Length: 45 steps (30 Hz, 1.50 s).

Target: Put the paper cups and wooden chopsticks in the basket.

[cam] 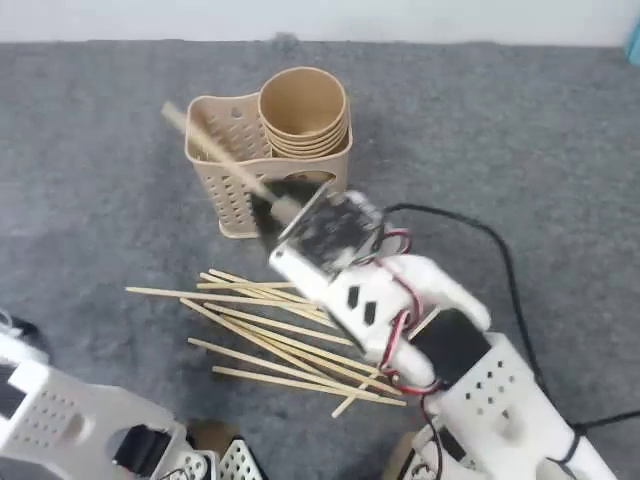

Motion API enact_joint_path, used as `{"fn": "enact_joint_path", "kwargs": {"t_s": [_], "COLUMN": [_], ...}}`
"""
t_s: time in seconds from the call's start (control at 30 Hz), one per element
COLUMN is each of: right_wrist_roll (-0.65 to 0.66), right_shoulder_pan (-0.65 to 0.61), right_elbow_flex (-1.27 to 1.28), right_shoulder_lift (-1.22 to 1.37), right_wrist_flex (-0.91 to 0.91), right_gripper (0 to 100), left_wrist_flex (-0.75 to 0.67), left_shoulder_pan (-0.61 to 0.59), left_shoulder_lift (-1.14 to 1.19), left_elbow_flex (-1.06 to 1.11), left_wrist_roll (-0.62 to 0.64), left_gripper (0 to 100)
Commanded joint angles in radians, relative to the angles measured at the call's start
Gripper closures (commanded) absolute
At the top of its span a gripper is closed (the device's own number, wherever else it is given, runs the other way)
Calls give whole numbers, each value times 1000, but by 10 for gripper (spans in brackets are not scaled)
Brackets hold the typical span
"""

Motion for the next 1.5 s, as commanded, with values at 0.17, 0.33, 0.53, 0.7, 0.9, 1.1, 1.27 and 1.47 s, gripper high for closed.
{"fn": "enact_joint_path", "kwargs": {"t_s": [0.17, 0.33, 0.53, 0.7, 0.9, 1.1, 1.27, 1.47], "right_wrist_roll": [-109, -150, -190, -184, -183, -181, -181, -186], "right_shoulder_pan": [13, 7, -70, -193, -223, -220, -222, -220], "right_elbow_flex": [12, 106, 120, 152, 137, 130, 103, 95], "right_shoulder_lift": [15, 114, 245, 364, 562, 716, 719, 628], "right_wrist_flex": [-5, -15, -4, -15, -16, -13, -4, -15], "right_gripper": [991, 991, 991, 991, 989, 916, 803, 878], "left_wrist_flex": [74, 213, 367, 571, 677, 658, 597, 474], "left_shoulder_pan": [40, -48, -124, -147, -104, -107, -157, -227], "left_shoulder_lift": [12, -41, -115, -112, 2, 117, 167, 196], "left_elbow_flex": [-53, -361, -822, -1089, -1081, -1082, -1106, -1098], "left_wrist_roll": [3, 0, 0, 0, 2, 2, 3, 5], "left_gripper": [691, 690, 690, 690, 690, 690, 690, 690]}}
